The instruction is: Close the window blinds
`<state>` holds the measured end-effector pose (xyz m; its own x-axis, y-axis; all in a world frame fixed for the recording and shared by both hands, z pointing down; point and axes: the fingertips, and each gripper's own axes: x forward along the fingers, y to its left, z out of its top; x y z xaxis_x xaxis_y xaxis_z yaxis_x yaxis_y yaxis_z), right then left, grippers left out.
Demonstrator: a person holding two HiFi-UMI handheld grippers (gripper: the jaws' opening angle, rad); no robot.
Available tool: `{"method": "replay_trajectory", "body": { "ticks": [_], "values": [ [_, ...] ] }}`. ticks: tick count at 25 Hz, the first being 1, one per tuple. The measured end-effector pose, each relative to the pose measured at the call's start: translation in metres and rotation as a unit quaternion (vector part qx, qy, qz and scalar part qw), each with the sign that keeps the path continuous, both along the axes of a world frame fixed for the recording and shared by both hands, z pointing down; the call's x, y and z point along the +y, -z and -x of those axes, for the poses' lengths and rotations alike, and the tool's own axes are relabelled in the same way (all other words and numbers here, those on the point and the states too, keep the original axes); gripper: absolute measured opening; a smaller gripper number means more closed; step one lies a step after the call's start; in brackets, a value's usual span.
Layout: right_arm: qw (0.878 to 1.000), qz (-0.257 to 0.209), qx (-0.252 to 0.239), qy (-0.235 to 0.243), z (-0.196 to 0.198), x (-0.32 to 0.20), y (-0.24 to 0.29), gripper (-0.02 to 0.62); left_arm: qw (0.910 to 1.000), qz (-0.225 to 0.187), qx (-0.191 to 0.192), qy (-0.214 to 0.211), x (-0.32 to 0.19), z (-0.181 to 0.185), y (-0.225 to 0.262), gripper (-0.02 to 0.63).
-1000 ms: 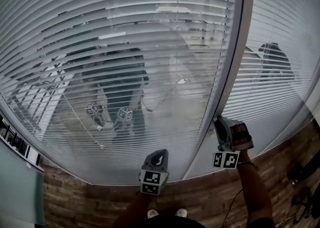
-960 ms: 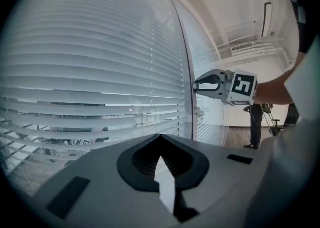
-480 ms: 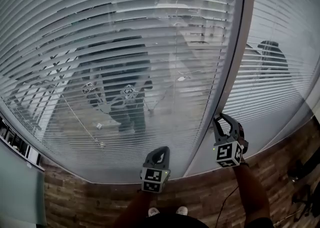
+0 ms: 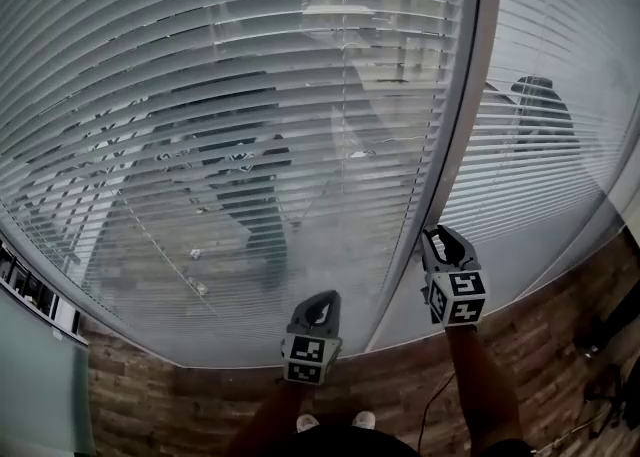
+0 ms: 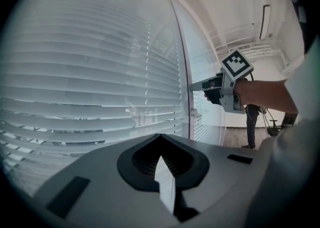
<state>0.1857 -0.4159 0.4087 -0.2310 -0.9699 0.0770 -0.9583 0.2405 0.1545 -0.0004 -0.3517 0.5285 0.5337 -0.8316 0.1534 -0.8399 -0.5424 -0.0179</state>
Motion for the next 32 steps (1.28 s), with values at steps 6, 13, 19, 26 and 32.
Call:
{"method": "replay_trajectory", "body": {
  "ticks": [6, 13, 19, 26, 32],
  "values": [
    [0.976, 0.042, -0.215, 0.011, -0.002, 0.001, 0.000, 0.127, 1.0000, 0.000, 0.002, -0.002, 0.005, 0.002, 0.002, -0.008],
    [0.957, 0.039, -0.288, 0.015, -0.007, -0.001, -0.002, 0.127, 1.0000, -0.001, 0.000, 0.001, 0.007, 0.005, 0.002, -0.008],
    [0.985, 0.005, -0.170, 0.007, 0.001, 0.003, 0.002, 0.129, 1.0000, 0.001, -0.001, 0.009, 0.009, 0.014, -0.001, -0.008],
    [0.937, -0.110, 0.331, -0.027, 0.021, 0.025, 0.017, 0.141, 0.9999, 0.002, -0.003, 0.013, 0.011, 0.023, -0.001, -0.008],
    [0.840, -0.111, 0.531, -0.017, 0.020, 0.014, -0.007, 0.144, 0.9999, 0.001, -0.005, 0.011, 0.009, 0.019, -0.001, -0.008]
  ]
}}
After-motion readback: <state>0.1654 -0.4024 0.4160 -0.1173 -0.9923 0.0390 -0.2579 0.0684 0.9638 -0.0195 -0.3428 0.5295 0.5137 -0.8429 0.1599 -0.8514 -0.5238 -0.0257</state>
